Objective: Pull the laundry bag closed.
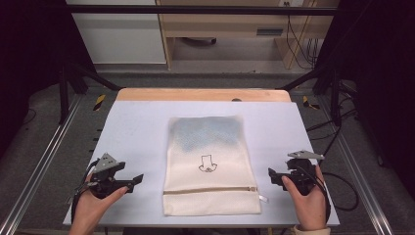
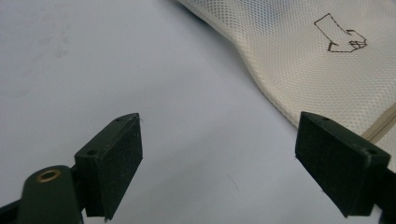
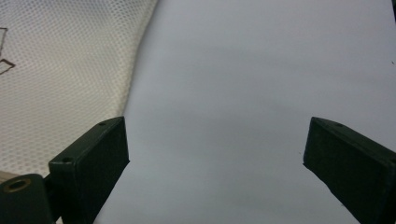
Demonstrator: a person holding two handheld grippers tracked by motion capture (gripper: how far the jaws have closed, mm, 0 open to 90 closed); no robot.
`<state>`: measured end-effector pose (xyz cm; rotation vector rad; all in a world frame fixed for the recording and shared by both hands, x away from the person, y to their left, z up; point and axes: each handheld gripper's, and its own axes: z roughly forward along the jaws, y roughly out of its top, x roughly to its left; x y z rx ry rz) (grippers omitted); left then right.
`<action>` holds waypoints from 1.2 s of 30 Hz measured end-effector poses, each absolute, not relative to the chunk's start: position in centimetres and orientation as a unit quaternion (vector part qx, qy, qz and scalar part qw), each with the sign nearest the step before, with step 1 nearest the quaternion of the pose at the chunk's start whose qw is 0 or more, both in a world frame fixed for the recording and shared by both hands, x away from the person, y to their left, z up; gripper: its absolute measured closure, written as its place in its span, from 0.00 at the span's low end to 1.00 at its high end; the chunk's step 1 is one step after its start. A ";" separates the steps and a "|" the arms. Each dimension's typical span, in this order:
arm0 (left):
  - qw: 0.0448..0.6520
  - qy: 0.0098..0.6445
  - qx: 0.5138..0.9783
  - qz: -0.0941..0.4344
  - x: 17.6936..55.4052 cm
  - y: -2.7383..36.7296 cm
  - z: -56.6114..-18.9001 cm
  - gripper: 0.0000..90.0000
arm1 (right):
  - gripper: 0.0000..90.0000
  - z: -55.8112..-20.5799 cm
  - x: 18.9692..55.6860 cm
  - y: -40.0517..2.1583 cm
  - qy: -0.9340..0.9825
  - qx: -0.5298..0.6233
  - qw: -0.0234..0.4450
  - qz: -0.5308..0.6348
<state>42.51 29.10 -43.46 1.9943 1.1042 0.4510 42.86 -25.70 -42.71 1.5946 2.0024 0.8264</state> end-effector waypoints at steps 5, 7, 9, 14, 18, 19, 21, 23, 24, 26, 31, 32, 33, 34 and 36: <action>0.378 0.446 0.791 0.181 43.2 30.2 -43.8 0.13 | 0.08 -43.1 43.0 -26.9 0.716 0.596 0.217 0.291; 0.360 0.447 0.796 0.194 43.5 30.6 -44.1 0.07 | 0.08 -43.3 43.0 -27.5 0.714 0.598 0.221 0.289; 0.353 0.448 0.797 0.198 43.6 30.9 -44.2 0.05 | 0.08 -43.4 42.9 -27.6 0.712 0.598 0.222 0.293; 0.338 0.448 0.801 0.211 44.0 31.9 -44.8 0.04 | 0.09 -44.6 42.8 -28.2 0.725 0.584 0.225 0.288; 0.318 0.458 0.804 0.206 44.3 32.8 -45.6 0.05 | 0.08 -45.3 42.5 -28.3 0.732 0.574 0.218 0.296; 0.312 0.459 0.807 0.203 44.3 32.9 -45.8 0.05 | 0.07 -45.5 42.5 -28.2 0.736 0.572 0.209 0.296; 0.314 0.462 0.805 0.202 44.4 33.0 -45.9 0.05 | 0.07 -45.6 42.4 -28.2 0.736 0.575 0.201 0.296; 0.308 0.461 0.809 0.197 44.4 33.2 -46.0 0.05 | 0.07 -45.8 42.2 -28.0 0.741 0.571 0.205 0.287; 0.305 0.463 0.809 0.196 44.4 33.2 -46.1 0.05 | 0.07 -45.9 42.0 -27.9 0.744 0.569 0.204 0.283; 0.288 0.465 0.814 0.196 44.4 33.1 -46.3 0.06 | 0.08 -46.0 41.9 -27.9 0.746 0.570 0.196 0.282; 0.293 0.462 0.812 0.205 44.4 32.9 -46.3 0.06 | 0.09 -46.5 41.6 -28.1 0.746 0.573 0.187 0.284; 0.293 0.462 0.812 0.205 44.4 32.9 -46.3 0.06 | 0.09 -46.5 41.6 -28.1 0.746 0.573 0.187 0.284; 0.303 0.458 0.808 0.215 44.3 32.8 -46.0 0.06 | 0.09 -46.5 41.6 -28.1 0.743 0.572 0.192 0.289; 0.308 0.454 0.807 0.217 44.2 32.7 -46.0 0.06 | 0.09 -46.5 41.6 -28.1 0.743 0.570 0.196 0.291; 0.314 0.452 0.806 0.217 44.2 32.6 -45.9 0.06 | 0.09 -46.5 41.6 -28.0 0.745 0.565 0.197 0.294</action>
